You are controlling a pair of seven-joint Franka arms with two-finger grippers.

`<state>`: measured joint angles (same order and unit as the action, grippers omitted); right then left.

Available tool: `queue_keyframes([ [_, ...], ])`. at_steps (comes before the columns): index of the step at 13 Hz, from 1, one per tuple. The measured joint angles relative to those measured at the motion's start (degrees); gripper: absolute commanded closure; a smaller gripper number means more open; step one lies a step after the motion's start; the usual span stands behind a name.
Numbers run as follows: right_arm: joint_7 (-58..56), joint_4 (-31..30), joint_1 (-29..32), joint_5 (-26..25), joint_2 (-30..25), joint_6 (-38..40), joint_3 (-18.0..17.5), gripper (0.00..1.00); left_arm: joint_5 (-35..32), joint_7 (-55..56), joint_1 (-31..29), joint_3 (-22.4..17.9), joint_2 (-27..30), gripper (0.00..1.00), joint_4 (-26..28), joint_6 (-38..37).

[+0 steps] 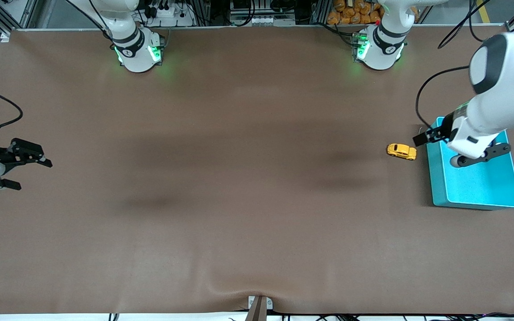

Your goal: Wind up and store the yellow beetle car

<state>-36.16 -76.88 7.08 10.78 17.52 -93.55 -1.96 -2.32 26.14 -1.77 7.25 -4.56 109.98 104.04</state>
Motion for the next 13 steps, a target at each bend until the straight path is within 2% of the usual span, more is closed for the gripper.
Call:
queue_keyframes([
  [6, 14.83, 0.79, 0.05, -3.07, -5.67, 5.07, 0.85, 0.00, -0.02, 13.31, -0.46, -0.18, -4.05, 0.00, 13.47, 13.45],
  [10, 20.76, -2.37, 0.07, -4.31, -9.38, 5.27, 1.12, 0.00, -0.03, 22.71, -3.28, -0.37, -7.17, 0.00, 15.31, 18.15],
  [13, 25.64, -11.06, -0.12, -4.33, -15.61, 0.19, 0.70, 0.00, -0.03, 26.98, -3.80, -0.42, -10.08, 0.00, 15.61, 20.92],
])
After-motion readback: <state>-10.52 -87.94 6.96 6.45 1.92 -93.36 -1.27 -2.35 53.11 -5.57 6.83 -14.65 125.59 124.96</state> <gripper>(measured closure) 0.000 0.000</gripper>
